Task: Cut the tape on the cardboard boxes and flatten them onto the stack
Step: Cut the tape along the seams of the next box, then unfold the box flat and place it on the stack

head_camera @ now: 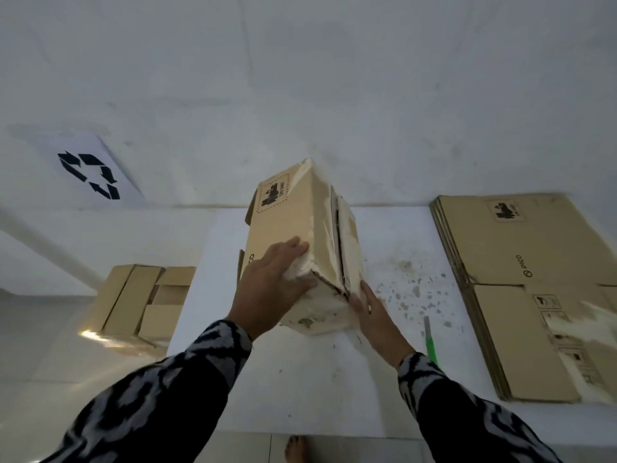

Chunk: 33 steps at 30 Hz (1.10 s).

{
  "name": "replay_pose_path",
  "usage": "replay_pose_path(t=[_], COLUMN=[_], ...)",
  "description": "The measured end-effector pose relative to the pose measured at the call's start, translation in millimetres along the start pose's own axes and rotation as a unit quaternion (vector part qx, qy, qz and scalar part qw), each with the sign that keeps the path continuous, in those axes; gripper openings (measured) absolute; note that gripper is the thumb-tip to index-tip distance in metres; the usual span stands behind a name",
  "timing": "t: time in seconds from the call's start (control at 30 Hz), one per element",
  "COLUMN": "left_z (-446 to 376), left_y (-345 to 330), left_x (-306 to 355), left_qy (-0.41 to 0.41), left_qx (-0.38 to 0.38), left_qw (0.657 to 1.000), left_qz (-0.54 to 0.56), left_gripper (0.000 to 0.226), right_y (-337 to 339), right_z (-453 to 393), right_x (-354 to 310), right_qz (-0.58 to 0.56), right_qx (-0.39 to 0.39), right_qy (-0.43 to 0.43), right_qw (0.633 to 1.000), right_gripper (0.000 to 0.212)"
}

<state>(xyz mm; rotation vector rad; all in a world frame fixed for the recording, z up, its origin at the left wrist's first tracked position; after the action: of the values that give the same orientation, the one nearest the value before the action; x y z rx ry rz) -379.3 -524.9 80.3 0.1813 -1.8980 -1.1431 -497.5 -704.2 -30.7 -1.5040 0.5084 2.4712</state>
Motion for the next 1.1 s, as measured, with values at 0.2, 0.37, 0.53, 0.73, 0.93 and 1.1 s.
replay_pose_path(t=[0.2,0.37,0.53,0.73,0.93,1.1], left_z=[-1.5,0.3,2.3,0.9,-2.1,-2.1], left_y=[-20.0,-11.6,-7.4,-11.4,-15.6,-39.2], left_x=[4.2,2.1,-0.5,4.2,9.5,28.5], left_qy=[-0.009,0.015,0.028,0.027,0.019,-0.048], left_qx=[-0.053,-0.043,-0.038,-0.041,-0.07,-0.123], left_qw=[0.998,0.999,0.999,0.999,0.997,0.991], left_qz=[-0.029,-0.02,-0.003,-0.003,-0.023,0.01], left_gripper=[0.059,0.057,0.058,0.057,0.06,0.057], right_y=[25.2,52.0,62.6,-6.6,3.4,-4.7], right_z=[6.4,-2.6,3.4,18.7,58.3,47.2], right_x=[16.3,55.4,44.3,-38.7,-85.7,-93.2], right_qz=[0.032,0.03,0.042,-0.024,-0.243,0.005], right_qx=[0.118,0.278,0.339,0.115,0.163,0.216], right_qy=[0.027,-0.088,-0.125,0.056,0.209,0.274], right_qw=[0.992,0.956,0.932,0.991,0.933,0.937], right_gripper=[0.045,0.037,0.04,0.051,0.026,0.048])
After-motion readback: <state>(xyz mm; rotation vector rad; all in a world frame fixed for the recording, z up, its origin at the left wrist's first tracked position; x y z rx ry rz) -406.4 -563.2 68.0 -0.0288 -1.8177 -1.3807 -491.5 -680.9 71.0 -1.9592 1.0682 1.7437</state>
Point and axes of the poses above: each hand's wrist, its own z-axis away from the middle knuckle, its own y-axis out of the back of the hand, x = y × z, the point moved 2 cm from there along -z, towards the middle knuckle
